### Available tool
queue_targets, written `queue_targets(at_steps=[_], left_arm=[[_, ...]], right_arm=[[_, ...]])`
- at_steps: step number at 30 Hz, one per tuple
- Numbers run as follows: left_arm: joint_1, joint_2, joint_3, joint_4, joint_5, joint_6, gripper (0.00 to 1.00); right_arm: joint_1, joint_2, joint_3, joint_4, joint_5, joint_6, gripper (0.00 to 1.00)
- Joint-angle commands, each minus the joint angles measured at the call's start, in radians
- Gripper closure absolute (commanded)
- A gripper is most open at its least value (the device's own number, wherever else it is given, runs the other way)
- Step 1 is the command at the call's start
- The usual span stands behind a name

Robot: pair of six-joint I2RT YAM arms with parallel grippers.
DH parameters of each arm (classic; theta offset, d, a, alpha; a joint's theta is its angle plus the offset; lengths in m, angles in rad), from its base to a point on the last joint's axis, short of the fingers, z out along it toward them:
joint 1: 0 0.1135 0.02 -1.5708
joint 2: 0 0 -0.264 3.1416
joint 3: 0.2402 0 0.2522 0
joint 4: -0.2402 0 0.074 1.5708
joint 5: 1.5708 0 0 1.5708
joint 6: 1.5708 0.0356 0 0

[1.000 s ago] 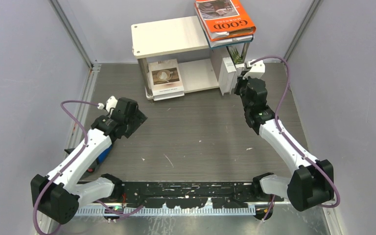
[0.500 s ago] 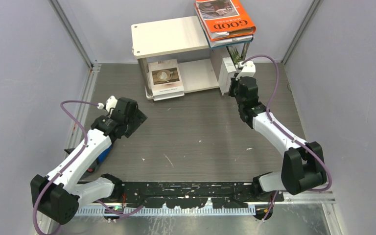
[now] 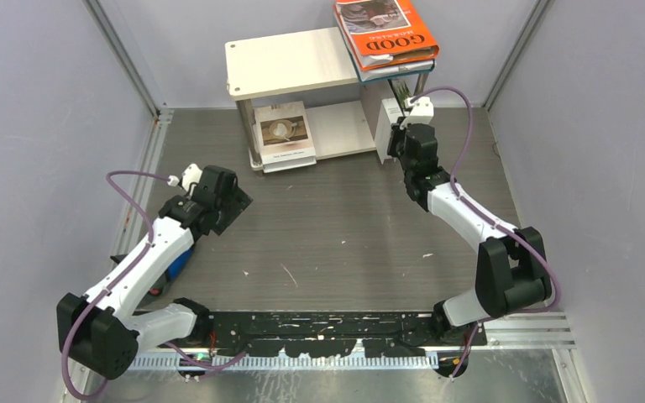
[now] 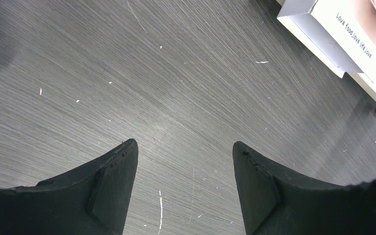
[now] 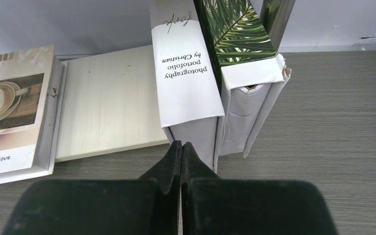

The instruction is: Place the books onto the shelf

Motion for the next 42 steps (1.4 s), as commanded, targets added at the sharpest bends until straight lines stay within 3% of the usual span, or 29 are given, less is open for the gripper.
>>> queue_targets(at_steps=[1, 18, 27, 33, 38, 42], left_arm=[[0.011, 0.003, 0.024, 0.043, -0.015, 0.010, 0.29], [0.028, 0.021, 0.025, 0.050, -0.004, 0.022, 0.29], [0.036, 0.014, 0.022, 0.049, 0.010, 0.027, 0.29], [0.035, -0.007, 0.014, 0.063, -0.009, 0.089, 0.28], [0.038, -0.040, 0.031, 0.165, -0.057, 0.248, 0.26], [0.050, -0.027, 0.087, 0.257, -0.123, 0.388, 0.25]], right_arm=[[-0.004, 0.017, 0.060, 0.084, -0.002, -0.004, 0.99], [-0.015, 0.068, 0.107, 0.112, -0.010, -0.011, 0.99], [-0.015, -0.002, 0.065, 0.067, 0.000, 0.002, 0.97], [-0.015, -0.135, -0.019, -0.046, 0.047, 0.013, 0.79], [-0.016, -0.241, -0.076, -0.172, 0.126, 0.050, 0.54], [-0.033, -0.252, -0.059, -0.313, 0.288, 0.141, 0.26]])
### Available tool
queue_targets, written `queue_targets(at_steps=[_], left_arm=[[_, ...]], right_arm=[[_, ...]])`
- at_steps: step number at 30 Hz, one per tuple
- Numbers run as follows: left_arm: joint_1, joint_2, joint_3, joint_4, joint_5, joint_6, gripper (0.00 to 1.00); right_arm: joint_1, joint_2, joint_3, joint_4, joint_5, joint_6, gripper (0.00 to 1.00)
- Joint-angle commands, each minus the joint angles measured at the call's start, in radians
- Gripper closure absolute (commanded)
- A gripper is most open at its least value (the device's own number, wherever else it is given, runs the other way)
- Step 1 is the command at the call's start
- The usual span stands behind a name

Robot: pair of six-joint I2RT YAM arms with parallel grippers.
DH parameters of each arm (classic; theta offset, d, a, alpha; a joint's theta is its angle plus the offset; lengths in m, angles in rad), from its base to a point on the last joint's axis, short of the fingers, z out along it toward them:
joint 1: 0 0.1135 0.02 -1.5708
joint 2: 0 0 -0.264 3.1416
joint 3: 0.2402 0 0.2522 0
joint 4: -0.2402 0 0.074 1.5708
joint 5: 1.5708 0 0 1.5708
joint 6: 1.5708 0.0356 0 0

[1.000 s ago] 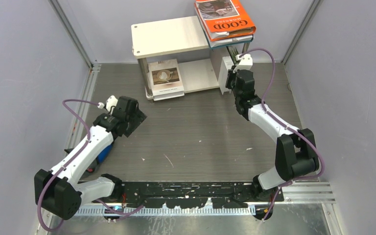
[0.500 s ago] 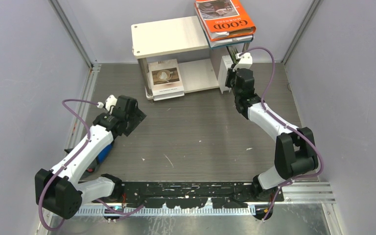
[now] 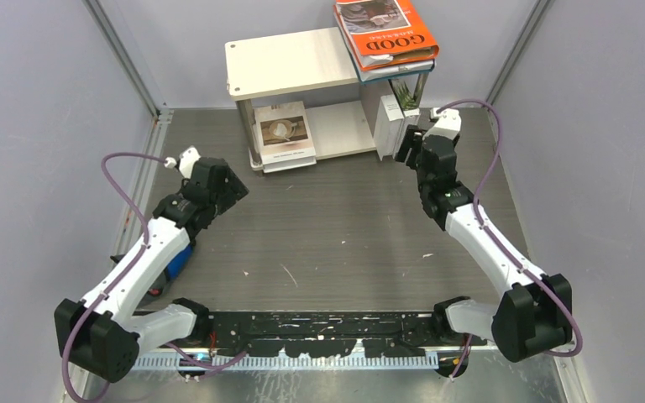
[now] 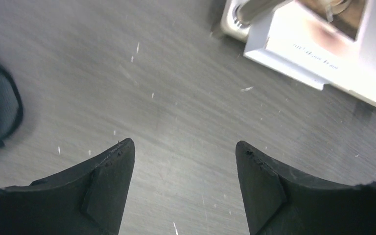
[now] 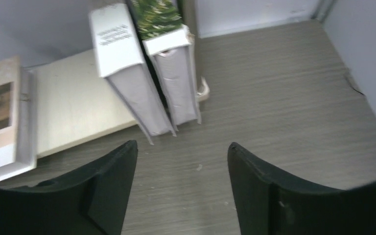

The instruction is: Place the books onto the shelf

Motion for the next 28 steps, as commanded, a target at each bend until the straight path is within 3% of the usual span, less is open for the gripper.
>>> queue_targets(at_steps=[1, 6, 10, 14, 16, 28], left_arm=[[0.020, -0.004, 0.089, 0.177, -0.104, 0.221, 0.23], [0.110, 0.054, 0.129, 0.246, -0.072, 0.344, 0.20], [0.176, 0.087, 0.093, 0.368, -0.060, 0.451, 0.20], [0.182, 0.103, 0.008, 0.524, -0.172, 0.617, 0.07], [0.189, 0.113, -0.006, 0.552, -0.217, 0.637, 0.01], [0.212, 0.130, -0.070, 0.697, -0.239, 0.625, 0.00]], right_arm=[[-0.033, -0.014, 0.033, -0.181, 0.181, 0.114, 0.23], [-0.074, 0.034, 0.109, -0.366, 0.235, 0.215, 0.18], [-0.074, 0.029, 0.133, -0.429, 0.326, 0.252, 0.07], [-0.075, -0.009, 0.131, -0.441, 0.411, 0.265, 0.00], [-0.074, -0.025, 0.127, -0.439, 0.444, 0.265, 0.00], [-0.075, -0.087, 0.097, -0.410, 0.557, 0.243, 0.00]])
